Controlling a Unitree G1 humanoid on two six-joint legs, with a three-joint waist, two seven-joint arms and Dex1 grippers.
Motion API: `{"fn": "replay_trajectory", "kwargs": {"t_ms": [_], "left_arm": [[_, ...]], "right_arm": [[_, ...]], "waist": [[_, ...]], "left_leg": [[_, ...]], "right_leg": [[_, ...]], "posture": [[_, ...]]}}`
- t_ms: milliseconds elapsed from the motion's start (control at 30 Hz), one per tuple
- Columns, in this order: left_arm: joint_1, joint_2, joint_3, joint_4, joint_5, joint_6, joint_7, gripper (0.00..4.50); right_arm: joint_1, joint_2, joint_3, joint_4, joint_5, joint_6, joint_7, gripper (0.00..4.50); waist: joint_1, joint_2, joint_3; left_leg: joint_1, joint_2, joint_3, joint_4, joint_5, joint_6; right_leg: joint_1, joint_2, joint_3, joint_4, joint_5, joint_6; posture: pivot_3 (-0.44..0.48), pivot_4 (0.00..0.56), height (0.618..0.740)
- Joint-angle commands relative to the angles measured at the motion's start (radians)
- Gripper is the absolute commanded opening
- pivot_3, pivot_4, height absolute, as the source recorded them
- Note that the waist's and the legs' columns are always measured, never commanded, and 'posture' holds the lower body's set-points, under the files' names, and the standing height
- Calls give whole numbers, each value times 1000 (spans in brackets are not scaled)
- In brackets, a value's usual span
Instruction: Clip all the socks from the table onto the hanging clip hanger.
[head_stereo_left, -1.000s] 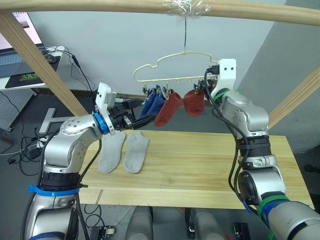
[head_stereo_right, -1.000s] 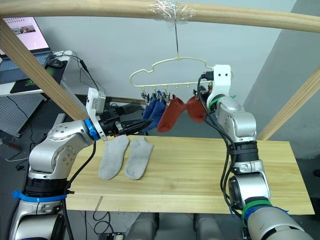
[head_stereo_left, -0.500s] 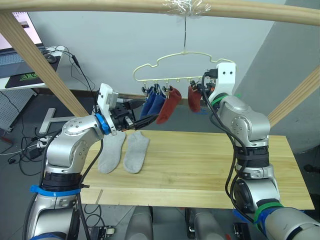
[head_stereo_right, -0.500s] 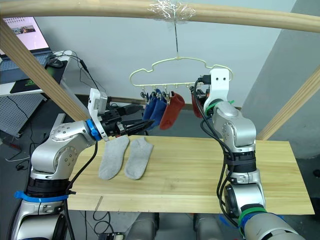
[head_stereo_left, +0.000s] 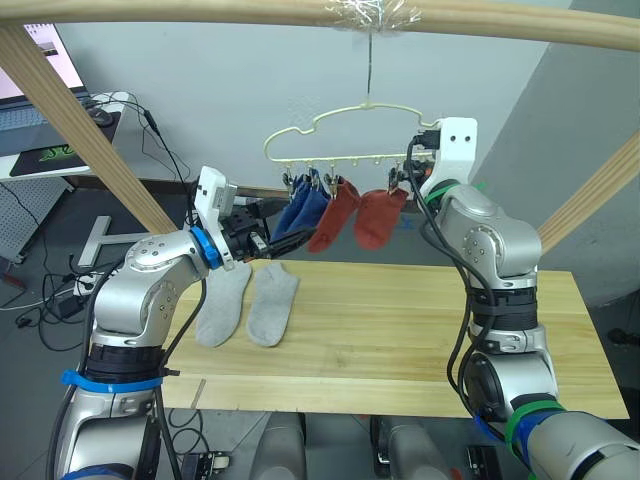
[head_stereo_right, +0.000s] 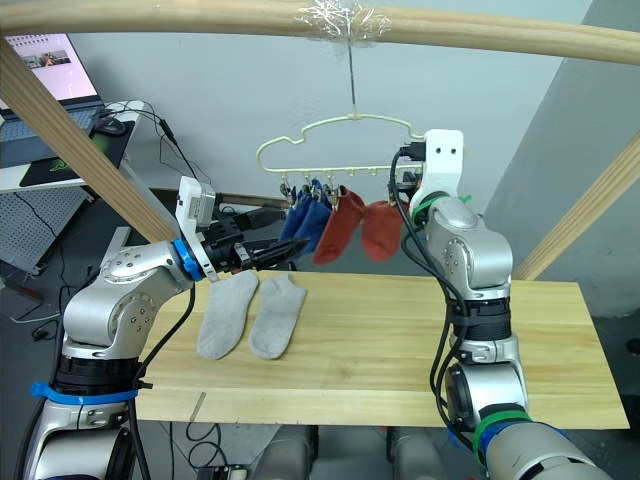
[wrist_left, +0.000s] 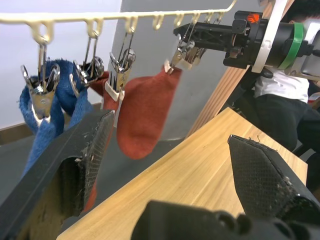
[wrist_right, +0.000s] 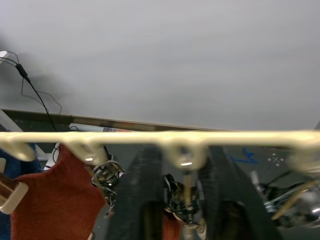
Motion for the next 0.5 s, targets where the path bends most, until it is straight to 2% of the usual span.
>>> {"fn": "replay_trajectory", "kwargs": {"t_ms": [33,200,367,400,500], "left_arm": [[-3,3,8,-43,1,-24,2,4186],[0,10,1,-34,18,22,32,4186],[40,65,-48,4,73,174,86,4186],[50,69,-46,28,84,165,88,4343],[60,83,-49,153,158,87,102,4343]], "right_arm": [[-21,-8,-16,-11,-11,-17,-9,9],[-23,-7,-24,-4,-20,-15,-11,9],[-25,-5,-31,-1,-19,-7,-8,9],[-25,-5,-32,-2,-18,-6,-8,3],[-29,-5,-33,-3,-17,-3,-7,3]], "waist": [[0,0,0],[0,0,0],[-1,0,0],[-1,0,0],[1,0,0]], "left_leg": [[0,0,0,0,0,0],[0,0,0,0,0,0],[0,0,0,0,0,0],[0,0,0,0,0,0],[0,0,0,0,0,0]], "right_leg": [[0,0,0,0,0,0],[0,0,0,0,0,0],[0,0,0,0,0,0],[0,0,0,0,0,0],[-1,0,0,0,0,0]], "posture": [[180,238,740],[177,236,740],[181,236,740],[181,236,740],[180,235,740]]}}
